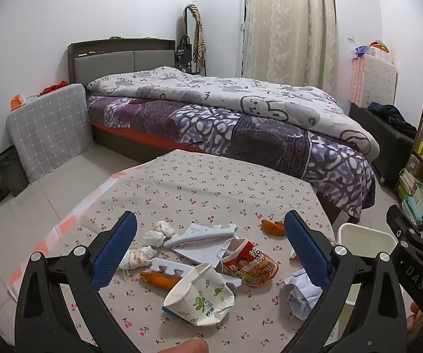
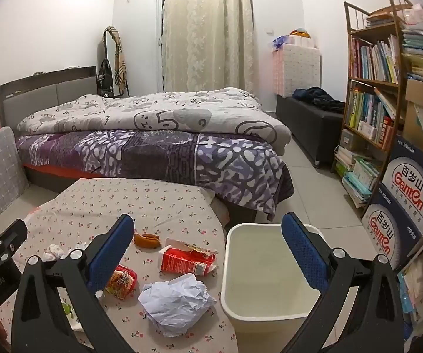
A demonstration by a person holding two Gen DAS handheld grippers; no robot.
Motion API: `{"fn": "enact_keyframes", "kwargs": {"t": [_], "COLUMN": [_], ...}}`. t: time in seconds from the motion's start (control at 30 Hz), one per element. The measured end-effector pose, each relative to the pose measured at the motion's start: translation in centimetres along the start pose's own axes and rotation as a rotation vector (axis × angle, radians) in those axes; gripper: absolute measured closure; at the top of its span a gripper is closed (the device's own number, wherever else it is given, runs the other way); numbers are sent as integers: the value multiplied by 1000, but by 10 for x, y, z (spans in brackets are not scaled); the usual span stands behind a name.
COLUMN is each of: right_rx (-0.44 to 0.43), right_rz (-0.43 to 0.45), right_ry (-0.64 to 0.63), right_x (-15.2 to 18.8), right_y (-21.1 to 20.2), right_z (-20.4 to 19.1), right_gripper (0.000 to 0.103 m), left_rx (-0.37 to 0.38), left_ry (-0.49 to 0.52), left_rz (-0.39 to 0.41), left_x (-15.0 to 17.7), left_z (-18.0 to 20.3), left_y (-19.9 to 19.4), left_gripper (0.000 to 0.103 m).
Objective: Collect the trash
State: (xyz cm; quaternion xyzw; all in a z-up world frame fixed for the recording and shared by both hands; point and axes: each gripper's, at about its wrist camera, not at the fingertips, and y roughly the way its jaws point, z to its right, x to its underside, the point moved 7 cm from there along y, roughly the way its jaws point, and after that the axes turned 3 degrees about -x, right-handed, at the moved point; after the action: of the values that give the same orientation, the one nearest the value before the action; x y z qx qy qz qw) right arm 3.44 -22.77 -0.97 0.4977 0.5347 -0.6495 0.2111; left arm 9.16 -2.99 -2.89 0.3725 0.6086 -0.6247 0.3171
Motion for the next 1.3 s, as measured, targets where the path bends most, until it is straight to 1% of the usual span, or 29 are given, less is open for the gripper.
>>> {"fn": "enact_keyframes", "kwargs": {"t": [0.17, 0.3, 1.07, 1.3], "right_rx": [-1, 1, -1, -10], "right_rz": [-4, -6, -10, -36], "right_ry": [3, 3, 3, 6], "right_x": [-2, 3, 5, 11], "right_y": [-6, 1, -2, -4], "right_z": [2, -2, -2, 0], "right_gripper": [5, 5, 5, 5], "left_rx": [2, 2, 3, 3], "left_ry": [2, 0, 0, -1], "left_rz": [0, -1, -6, -8], "left_x": [0, 1, 2, 2], "left_z": [0, 0, -1, -1], "left_y": [0, 0, 1, 1], "left_gripper": [7, 7, 7, 7]}}
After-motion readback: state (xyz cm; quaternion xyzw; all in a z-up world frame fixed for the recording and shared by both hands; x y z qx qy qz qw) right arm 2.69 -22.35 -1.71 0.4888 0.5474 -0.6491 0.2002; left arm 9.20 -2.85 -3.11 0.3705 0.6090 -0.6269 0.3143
